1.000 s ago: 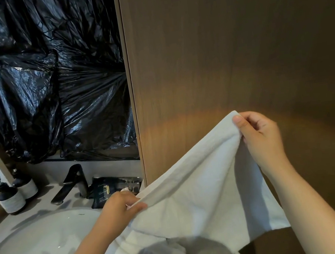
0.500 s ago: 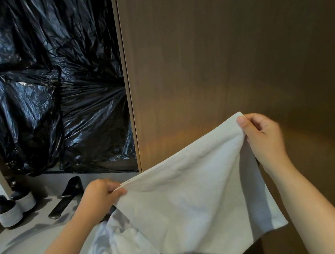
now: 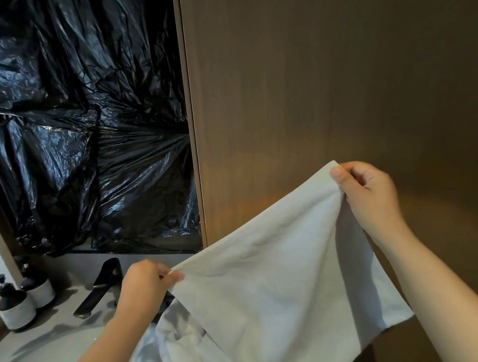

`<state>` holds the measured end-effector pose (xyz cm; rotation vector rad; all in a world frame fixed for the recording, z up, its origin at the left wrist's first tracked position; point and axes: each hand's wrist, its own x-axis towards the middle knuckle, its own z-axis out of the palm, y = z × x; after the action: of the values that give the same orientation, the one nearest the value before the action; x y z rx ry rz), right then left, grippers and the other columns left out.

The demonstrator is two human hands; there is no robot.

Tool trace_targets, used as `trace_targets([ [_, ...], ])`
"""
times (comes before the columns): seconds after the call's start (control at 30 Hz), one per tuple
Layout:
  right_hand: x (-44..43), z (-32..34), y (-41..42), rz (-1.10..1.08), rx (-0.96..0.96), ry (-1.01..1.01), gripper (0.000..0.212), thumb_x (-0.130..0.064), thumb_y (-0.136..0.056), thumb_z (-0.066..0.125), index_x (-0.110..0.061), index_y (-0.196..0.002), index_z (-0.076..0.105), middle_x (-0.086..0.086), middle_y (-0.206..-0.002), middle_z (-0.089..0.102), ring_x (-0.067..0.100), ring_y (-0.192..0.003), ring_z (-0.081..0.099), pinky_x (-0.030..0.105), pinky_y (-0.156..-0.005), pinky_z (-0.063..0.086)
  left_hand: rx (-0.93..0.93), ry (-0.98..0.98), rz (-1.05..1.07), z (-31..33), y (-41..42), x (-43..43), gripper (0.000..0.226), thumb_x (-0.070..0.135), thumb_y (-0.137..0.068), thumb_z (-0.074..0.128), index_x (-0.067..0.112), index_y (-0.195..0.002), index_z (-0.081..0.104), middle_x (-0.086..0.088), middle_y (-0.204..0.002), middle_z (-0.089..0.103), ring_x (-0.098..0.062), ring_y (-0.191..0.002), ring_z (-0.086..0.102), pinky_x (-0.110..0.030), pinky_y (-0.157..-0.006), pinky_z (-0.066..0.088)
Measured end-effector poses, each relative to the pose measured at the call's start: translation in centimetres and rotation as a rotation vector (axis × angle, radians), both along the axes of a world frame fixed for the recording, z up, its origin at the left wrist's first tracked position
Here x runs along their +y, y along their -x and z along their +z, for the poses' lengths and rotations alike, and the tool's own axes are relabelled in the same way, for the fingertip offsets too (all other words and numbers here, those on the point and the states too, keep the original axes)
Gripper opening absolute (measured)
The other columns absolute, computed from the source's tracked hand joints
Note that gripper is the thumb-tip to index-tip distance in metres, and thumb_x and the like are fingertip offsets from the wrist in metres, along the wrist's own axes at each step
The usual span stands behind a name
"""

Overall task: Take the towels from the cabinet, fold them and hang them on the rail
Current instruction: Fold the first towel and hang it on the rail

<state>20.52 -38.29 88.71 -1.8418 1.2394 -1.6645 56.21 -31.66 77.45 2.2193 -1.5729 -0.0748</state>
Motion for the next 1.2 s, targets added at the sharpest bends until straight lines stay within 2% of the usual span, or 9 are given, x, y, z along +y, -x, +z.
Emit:
trace_targets([
  [0.07,0.0,-0.3,-0.3,0.003,0.009,-0.002,0.019,-0.033,-0.096,0.056,-0.023,-0.086,0.068,-0.01,-0.081,0.067,0.012,-0.08,0.062,0.045,-0.077,0.053,0.042,0.018,0.047,-0.7,-0.3,-0.1,0.036,0.048,-0.081,0.072,0.016,-0.065,0.073,0.001,-0.054,0.062,-0.012,-0.049,0.053,-0.026,-0.055,0.046],
  [0.17,-0.1,-0.5,-0.4,0.001,0.01,-0.005,0.018,-0.036,-0.096,0.055,-0.026,-0.086,0.068,-0.012,-0.08,0.067,0.009,-0.08,0.061,0.042,-0.075,0.053,0.097,0.085,0.095,-1.5,-0.7,-0.2,0.034,0.048,-0.072,0.08,0.02,-0.055,0.068,0.005,-0.049,0.059,-0.009,-0.045,0.053,-0.02,-0.046,0.041],
  [0.3,-0.3,-0.6,-0.4,-0.003,0.011,0.0,0.018,-0.037,-0.097,0.054,-0.03,-0.086,0.066,-0.015,-0.081,0.065,0.004,-0.082,0.06,0.037,-0.075,0.052,0.194,0.218,0.095,-1.9,-0.8,0.2,0.026,0.038,-0.07,0.084,0.023,-0.06,0.066,0.01,-0.058,0.062,-0.007,-0.055,0.058,-0.02,-0.049,0.043],
  [0.43,-0.4,-0.1,-0.1,-0.015,-0.005,0.028,0.017,-0.037,-0.097,0.054,-0.03,-0.086,0.065,-0.012,-0.084,0.066,0.006,-0.082,0.06,0.03,-0.071,0.049,0.466,0.411,0.052,-1.1,-1.3,0.3,0.021,0.027,-0.074,0.081,0.022,-0.073,0.061,0.003,-0.067,0.064,-0.014,-0.062,0.06,-0.022,-0.053,0.041],
  [0.53,-0.9,1.1,0.3,-0.04,-0.032,0.037,0.014,-0.037,-0.097,0.054,-0.032,-0.089,0.063,-0.013,-0.087,0.065,0.004,-0.083,0.06,0.025,-0.068,0.047,0.545,0.517,0.023,1.7,-1.8,-0.5,0.014,0.032,-0.082,0.074,0.026,-0.089,0.064,0.006,-0.076,0.067,-0.012,-0.07,0.063,-0.02,-0.057,0.042],
  [0.67,-2.0,3.4,1.1,-0.064,-0.082,0.041,0.017,-0.04,-0.098,0.052,-0.027,-0.096,0.063,-0.01,-0.09,0.063,0.003,-0.083,0.057,0.025,-0.069,0.043,0.56,0.673,-0.034,7.2,-1.6,-2.1,0.018,0.038,-0.093,0.059,0.021,-0.089,0.064,0.001,-0.076,0.065,-0.019,-0.073,0.061,-0.025,-0.058,0.042],
  [0.83,-2.8,5.9,0.8,-0.092,-0.175,0.083,0.018,-0.041,-0.098,0.052,-0.025,-0.094,0.059,-0.012,-0.084,0.059,0.001,-0.077,0.054,0.022,-0.067,0.043,0.902,0.894,-0.076,14.8,-0.7,-3.4,0.036,0.04,-0.095,0.055,0.004,-0.095,0.059,-0.009,-0.081,0.059,-0.022,-0.071,0.055,-0.038,-0.067,0.045],
  [0.97,-3.4,6.8,1.4,-0.148,-0.238,0.069,0.022,-0.045,-0.097,0.051,-0.025,-0.102,0.057,-0.014,-0.088,0.057,0.001,-0.081,0.053,0.026,-0.07,0.041,0.856,0.952,-0.164,17.0,-0.5,-3.2,0.032,0.035,-0.096,0.057,0.013,-0.075,0.051,0.0,-0.066,0.044,-0.016,-0.062,0.042,-0.033,-0.06,0.034],
  [1.2,-3.9,6.0,1.4,-0.175,-0.204,-0.004,0.022,-0.04,-0.099,0.05,-0.019,-0.096,0.058,-0.004,-0.086,0.06,0.015,-0.079,0.054,0.037,-0.077,0.044,0.715,0.955,-0.133,16.7,-0.5,-3.3,0.038,0.037,-0.095,0.057,0.004,-0.076,0.053,-0.002,-0.066,0.045,-0.013,-0.06,0.041,-0.029,-0.056,0.032],
])
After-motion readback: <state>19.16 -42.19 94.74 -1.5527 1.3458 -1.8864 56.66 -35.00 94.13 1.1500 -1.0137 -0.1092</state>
